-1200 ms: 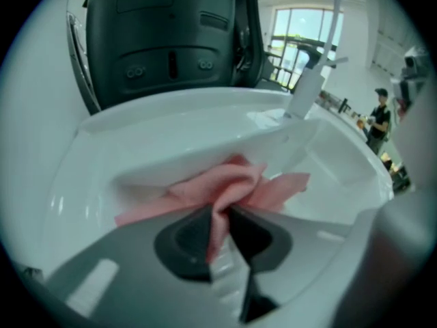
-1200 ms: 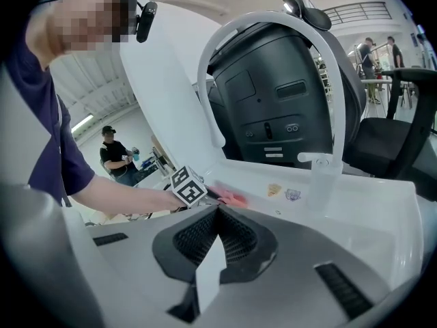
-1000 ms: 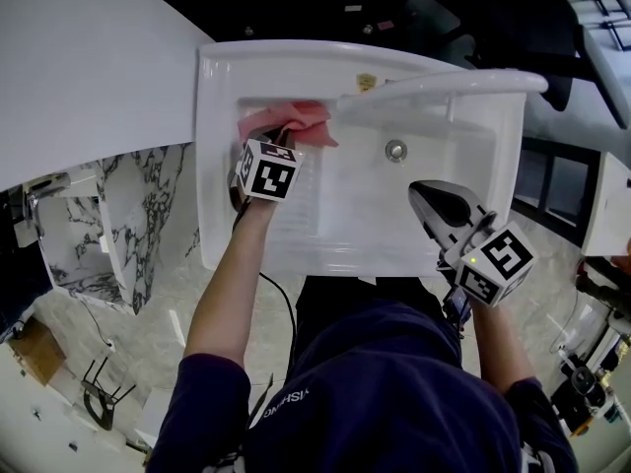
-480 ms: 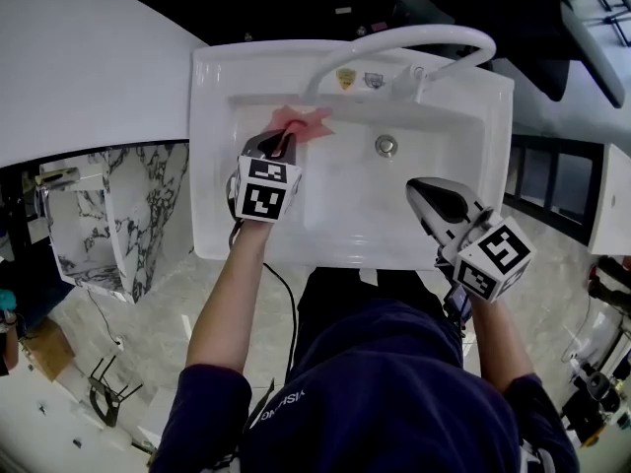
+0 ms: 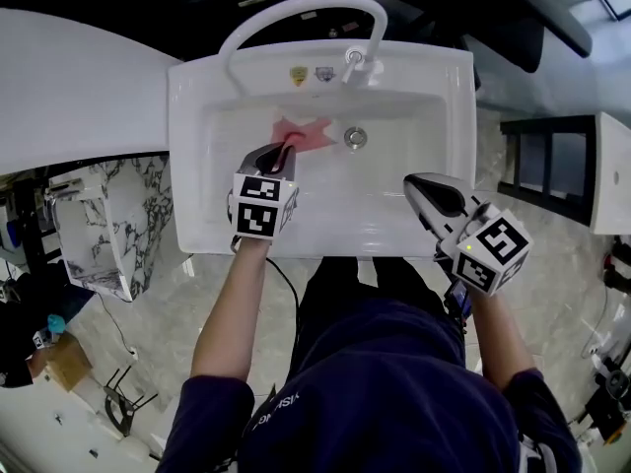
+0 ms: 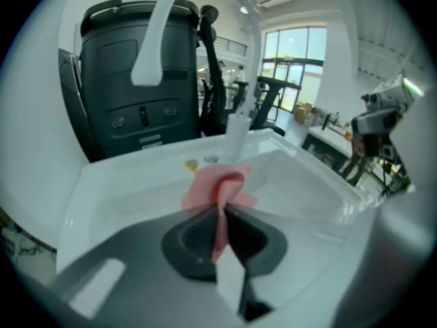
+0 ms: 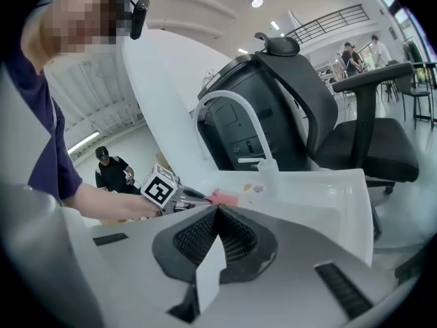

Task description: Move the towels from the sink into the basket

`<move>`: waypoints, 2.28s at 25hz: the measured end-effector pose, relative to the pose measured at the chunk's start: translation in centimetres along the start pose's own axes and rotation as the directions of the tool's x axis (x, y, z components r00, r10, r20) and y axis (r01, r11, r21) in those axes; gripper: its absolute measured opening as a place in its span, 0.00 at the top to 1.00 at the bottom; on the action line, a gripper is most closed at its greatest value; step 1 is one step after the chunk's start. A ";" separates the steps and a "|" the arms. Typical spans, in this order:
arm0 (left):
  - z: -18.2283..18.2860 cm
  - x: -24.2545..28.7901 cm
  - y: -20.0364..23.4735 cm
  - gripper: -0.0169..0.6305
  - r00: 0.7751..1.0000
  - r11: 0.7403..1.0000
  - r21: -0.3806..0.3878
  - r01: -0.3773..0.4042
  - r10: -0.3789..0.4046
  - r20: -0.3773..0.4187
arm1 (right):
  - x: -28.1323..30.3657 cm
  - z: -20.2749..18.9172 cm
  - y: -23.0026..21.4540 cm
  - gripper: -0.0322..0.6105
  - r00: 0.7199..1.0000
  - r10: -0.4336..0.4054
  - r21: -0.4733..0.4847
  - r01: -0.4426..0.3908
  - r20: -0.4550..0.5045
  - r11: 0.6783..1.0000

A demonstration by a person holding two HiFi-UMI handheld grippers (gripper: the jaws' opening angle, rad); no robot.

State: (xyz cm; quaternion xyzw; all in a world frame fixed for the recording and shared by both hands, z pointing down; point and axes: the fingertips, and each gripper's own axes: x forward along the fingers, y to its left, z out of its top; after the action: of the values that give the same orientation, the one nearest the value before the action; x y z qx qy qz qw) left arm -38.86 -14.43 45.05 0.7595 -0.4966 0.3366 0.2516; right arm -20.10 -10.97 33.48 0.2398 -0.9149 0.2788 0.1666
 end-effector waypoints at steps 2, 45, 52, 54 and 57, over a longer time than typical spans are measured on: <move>0.5 -0.2 -1.8 0.95 1.000 1.000 0.010 0.002 -0.002 0.002 | -1.5 -0.1 -0.5 0.94 1.000 -0.001 0.000 0.001 0.013 1.000; 8.2 -6.5 -23.6 0.96 0.846 0.819 0.362 0.445 -0.517 0.130 | -20.0 -2.8 1.0 0.94 0.869 -0.440 0.119 0.424 0.227 0.898; 8.7 -6.7 -28.0 0.96 0.803 0.753 0.426 0.501 -0.589 0.096 | -24.4 -4.3 1.6 0.94 0.806 -0.534 0.173 0.505 0.256 0.846; 8.9 -6.8 -29.4 0.96 0.794 0.736 0.443 0.511 -0.602 0.084 | -25.7 -4.8 1.6 0.94 0.791 -0.551 0.188 0.518 0.266 0.835; 8.9 -7.2 -32.2 0.96 0.788 0.718 0.467 0.516 -0.612 0.070 | -28.2 -6.0 1.7 0.94 0.777 -0.564 0.206 0.525 0.281 0.826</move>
State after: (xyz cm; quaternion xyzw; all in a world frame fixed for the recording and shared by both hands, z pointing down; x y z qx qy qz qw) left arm -8.76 -4.35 32.27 0.9427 -0.1791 0.2568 0.1152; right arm 3.40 3.54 25.17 0.5467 -0.8028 0.2272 0.0707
